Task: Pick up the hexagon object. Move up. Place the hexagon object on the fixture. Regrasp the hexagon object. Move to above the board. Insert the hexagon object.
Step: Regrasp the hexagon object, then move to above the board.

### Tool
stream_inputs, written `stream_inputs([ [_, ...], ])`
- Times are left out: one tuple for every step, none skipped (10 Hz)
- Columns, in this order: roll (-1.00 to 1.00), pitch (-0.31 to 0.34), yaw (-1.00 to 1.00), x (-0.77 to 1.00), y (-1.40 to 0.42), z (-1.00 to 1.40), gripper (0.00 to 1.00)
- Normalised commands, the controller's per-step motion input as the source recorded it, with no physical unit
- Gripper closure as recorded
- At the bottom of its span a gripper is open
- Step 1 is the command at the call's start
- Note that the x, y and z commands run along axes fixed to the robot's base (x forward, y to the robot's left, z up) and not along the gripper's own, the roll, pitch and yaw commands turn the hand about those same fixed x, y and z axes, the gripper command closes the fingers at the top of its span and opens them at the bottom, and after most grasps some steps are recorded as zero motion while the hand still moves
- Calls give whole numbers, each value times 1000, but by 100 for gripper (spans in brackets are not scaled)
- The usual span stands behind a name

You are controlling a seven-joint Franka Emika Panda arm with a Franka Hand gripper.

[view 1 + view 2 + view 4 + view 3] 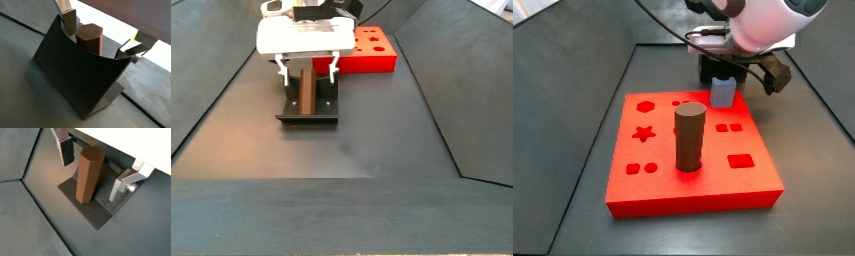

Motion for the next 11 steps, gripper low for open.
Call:
stream_inputs([
  [55, 6, 26, 21, -27, -187, 0],
  [55, 6, 26, 21, -27, -187, 0],
  [0, 0, 0, 0, 0, 0, 100],
  [106, 48, 298, 94, 0, 1000, 100],
  [94, 48, 286, 91, -3, 1000, 100],
  [65, 24, 240, 87, -6, 1000, 100],
  [35, -5, 196, 87, -4, 1000, 100],
  [13, -30, 157, 84, -5, 1000, 100],
  [-4, -46, 105, 76, -8, 1000, 100],
  [-14, -44, 66, 70, -6, 1000, 100],
  [-22, -31, 23, 60, -8, 1000, 100],
])
